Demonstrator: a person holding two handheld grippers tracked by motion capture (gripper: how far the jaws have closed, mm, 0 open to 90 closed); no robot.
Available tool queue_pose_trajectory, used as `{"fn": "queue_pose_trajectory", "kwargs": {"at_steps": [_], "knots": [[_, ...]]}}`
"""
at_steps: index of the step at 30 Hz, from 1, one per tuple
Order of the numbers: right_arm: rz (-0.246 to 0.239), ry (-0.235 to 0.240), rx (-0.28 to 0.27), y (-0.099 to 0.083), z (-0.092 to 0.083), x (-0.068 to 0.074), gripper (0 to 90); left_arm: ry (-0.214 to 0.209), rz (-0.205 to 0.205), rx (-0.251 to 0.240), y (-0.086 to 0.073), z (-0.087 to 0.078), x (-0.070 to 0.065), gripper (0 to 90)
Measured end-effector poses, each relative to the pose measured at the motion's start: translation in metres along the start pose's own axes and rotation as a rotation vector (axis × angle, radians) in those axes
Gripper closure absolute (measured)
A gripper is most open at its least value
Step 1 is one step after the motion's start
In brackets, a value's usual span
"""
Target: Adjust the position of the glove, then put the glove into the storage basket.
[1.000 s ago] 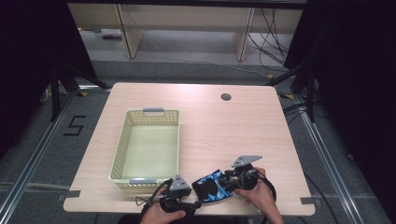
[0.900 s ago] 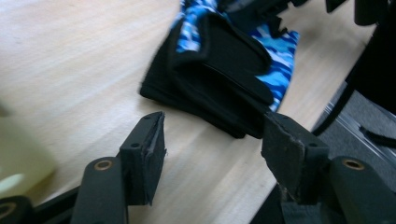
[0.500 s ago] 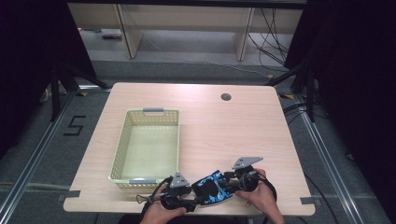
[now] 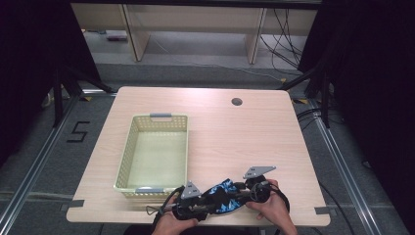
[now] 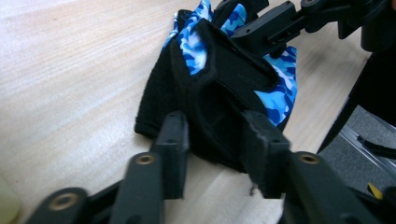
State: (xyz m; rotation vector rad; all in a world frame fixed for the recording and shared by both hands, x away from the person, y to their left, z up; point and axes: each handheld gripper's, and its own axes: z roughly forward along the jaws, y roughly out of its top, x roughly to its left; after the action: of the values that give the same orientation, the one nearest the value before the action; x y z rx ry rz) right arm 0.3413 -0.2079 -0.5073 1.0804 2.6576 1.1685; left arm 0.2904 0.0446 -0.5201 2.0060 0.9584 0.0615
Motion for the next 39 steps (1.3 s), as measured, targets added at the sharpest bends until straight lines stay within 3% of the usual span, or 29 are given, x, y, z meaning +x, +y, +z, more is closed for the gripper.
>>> {"fn": "queue_pose_trajectory", "kwargs": {"at_steps": [2, 3, 5, 6, 8, 10, 13, 14, 17, 18, 22, 28, 29, 33, 34, 36, 39], "knots": [[0.017, 0.007, 0.003, 0.0, -0.001, 0.0, 55.4, 0.001, 0.028, 0.007, 0.001, 0.0, 0.004, 68.0], [0.023, 0.01, 0.002, -0.001, -0.001, -0.001, 56.5, -0.002, 0.011, 0.003, 0.001, 0.0, 0.004, 70.3], [0.059, 0.016, 0.002, -0.001, -0.001, -0.001, 59.9, 0.008, 0.032, 0.002, 0.0, 0.0, 0.004, 72.6], [0.069, 0.021, 0.002, -0.001, -0.001, -0.001, 62.3, 0.016, 0.025, -0.022, 0.0, 0.001, 0.002, 73.6], [0.088, 0.008, -0.002, -0.002, -0.001, 0.0, 70.4, 0.022, 0.036, -0.01, 0.0, 0.0, 0.002, 76.5], [0.112, 0.035, 0.004, -0.003, 0.0, 0.001, 77.8, 0.02, 0.061, -0.01, 0.001, -0.001, 0.004, 79.2], [0.138, 0.058, -0.004, -0.005, 0.0, 0.001, 80.0, 0.023, 0.057, -0.036, 0.0, 0.0, 0.002, 81.0], [0.143, 0.039, -0.001, -0.005, -0.001, 0.002, 80.3, 0.022, 0.057, -0.032, 0.0, -0.001, 0.002, 81.3], [0.138, 0.034, 0.001, -0.006, -0.002, 0.005, 80.6, 0.022, 0.065, -0.044, 0.001, -0.002, 0.001, 82.8], [0.141, 0.035, -0.006, -0.006, -0.002, 0.006, 80.7, 0.017, 0.076, -0.023, 0.002, -0.004, 0.002, 83.0], [0.135, 0.044, -0.01, -0.005, -0.004, 0.007, 80.9, 0.012, 0.064, -0.042, 0.0, -0.005, 0.002, 83.4], [0.117, 0.033, -0.047, 0.0, -0.016, 0.016, 81.3, 0.01, 0.076, -0.074, 0.001, -0.013, -0.002, 84.1], [0.12, 0.046, -0.065, 0.0, -0.018, 0.018, 81.4, 0.012, 0.061, -0.073, 0.001, -0.015, -0.003, 84.2], [0.12, 0.06, -0.097, 0.001, -0.029, 0.025, 81.5, -0.005, 0.078, -0.098, 0.005, -0.022, -0.005, 84.2], [0.119, 0.058, -0.101, 0.001, -0.031, 0.026, 81.5, -0.015, 0.06, -0.099, 0.006, -0.024, -0.006, 84.3], [0.118, 0.057, -0.126, 0.001, -0.035, 0.027, 81.6, -0.013, 0.09, -0.115, 0.008, -0.029, -0.008, 84.3], [0.124, 0.076, -0.147, 0.004, -0.043, 0.032, 81.7, -0.02, 0.085, -0.126, 0.012, -0.035, -0.009, 84.3]]}}
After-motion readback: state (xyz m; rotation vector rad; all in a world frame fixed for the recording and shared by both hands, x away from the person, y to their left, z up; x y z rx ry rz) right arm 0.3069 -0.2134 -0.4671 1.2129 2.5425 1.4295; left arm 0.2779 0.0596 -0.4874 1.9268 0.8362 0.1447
